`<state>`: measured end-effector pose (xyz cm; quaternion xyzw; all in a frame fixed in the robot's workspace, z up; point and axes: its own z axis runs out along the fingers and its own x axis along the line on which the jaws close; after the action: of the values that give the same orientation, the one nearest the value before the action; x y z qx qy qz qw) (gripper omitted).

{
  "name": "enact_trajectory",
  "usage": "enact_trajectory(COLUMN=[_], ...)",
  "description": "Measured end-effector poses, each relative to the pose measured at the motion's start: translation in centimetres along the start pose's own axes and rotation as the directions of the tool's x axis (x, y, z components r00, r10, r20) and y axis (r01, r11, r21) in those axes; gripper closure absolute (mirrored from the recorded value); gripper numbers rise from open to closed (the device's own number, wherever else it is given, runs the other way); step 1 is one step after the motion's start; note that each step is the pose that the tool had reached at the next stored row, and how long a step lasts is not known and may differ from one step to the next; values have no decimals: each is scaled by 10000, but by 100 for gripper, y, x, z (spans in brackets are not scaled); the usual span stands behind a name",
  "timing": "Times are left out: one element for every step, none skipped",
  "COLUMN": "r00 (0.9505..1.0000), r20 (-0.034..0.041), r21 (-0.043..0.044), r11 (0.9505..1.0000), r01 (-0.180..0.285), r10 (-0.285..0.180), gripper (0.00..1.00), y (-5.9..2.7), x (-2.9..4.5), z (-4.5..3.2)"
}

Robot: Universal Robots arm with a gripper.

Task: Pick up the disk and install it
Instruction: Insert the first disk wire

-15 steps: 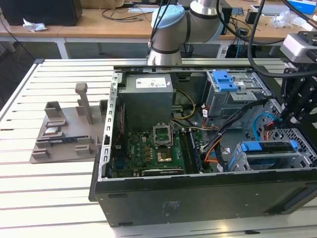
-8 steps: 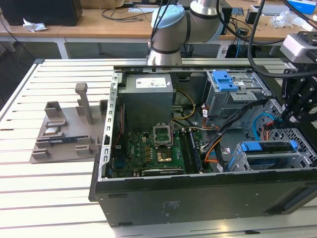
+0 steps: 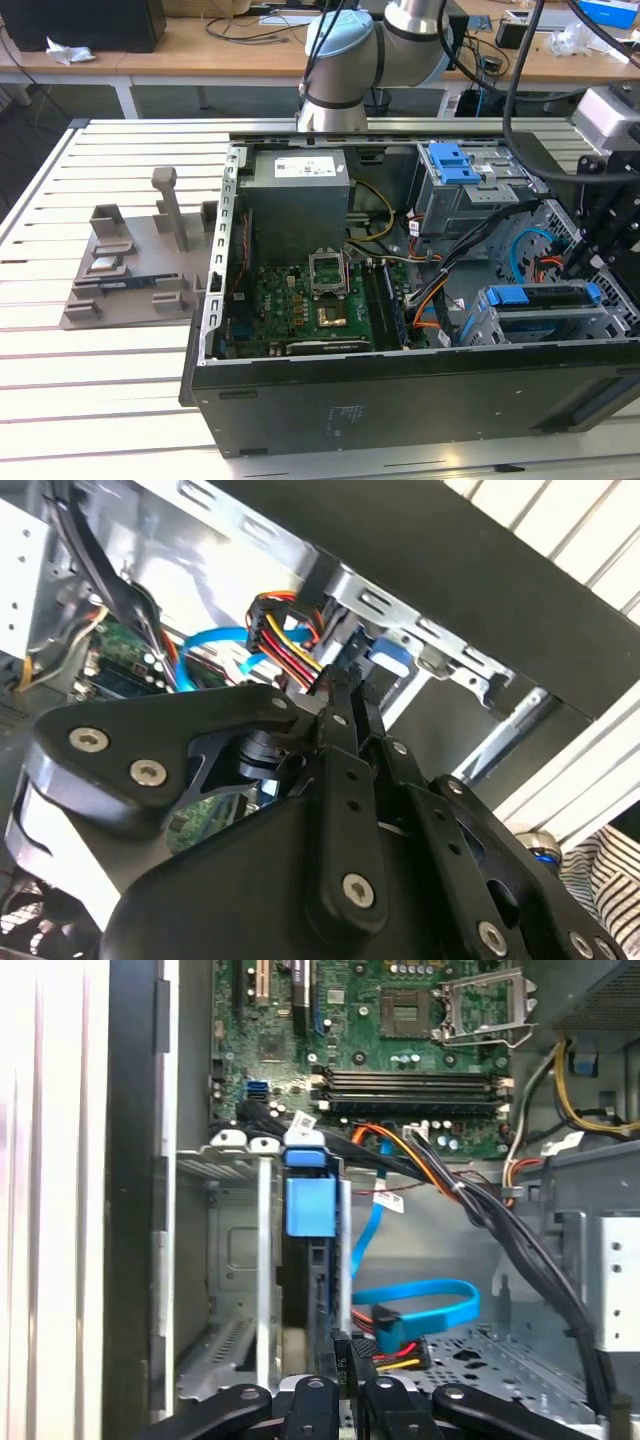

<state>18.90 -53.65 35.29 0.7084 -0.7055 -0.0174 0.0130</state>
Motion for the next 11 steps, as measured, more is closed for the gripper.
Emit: enact_trajectory(r00=[10000, 10000, 10000, 10000, 10000, 10000, 10000, 10000, 10000, 10000, 10000], r20=[-1, 2, 1, -2, 0, 1, 0, 1, 2, 0, 1], r21=[0, -1, 0, 0, 0, 0, 0, -1, -1, 0, 0], r11=[10000, 10000, 10000, 10000, 10000, 10000, 10000, 10000, 10000, 10000, 10000], r01=[0, 0, 0, 0, 0, 0, 3, 3, 3, 2, 2], r10=[0, 0, 0, 0, 0, 0, -3, -3, -3, -2, -2], gripper=[83, 83, 83, 83, 83, 83, 83, 83, 83, 83, 83], y=[4, 10, 14, 18, 25, 31, 36, 37, 37, 38, 38], x=[12, 24, 27, 27, 27, 27, 24, 22, 20, 17, 14], z=[10, 26, 32, 35, 41, 48, 55, 60, 64, 68, 75])
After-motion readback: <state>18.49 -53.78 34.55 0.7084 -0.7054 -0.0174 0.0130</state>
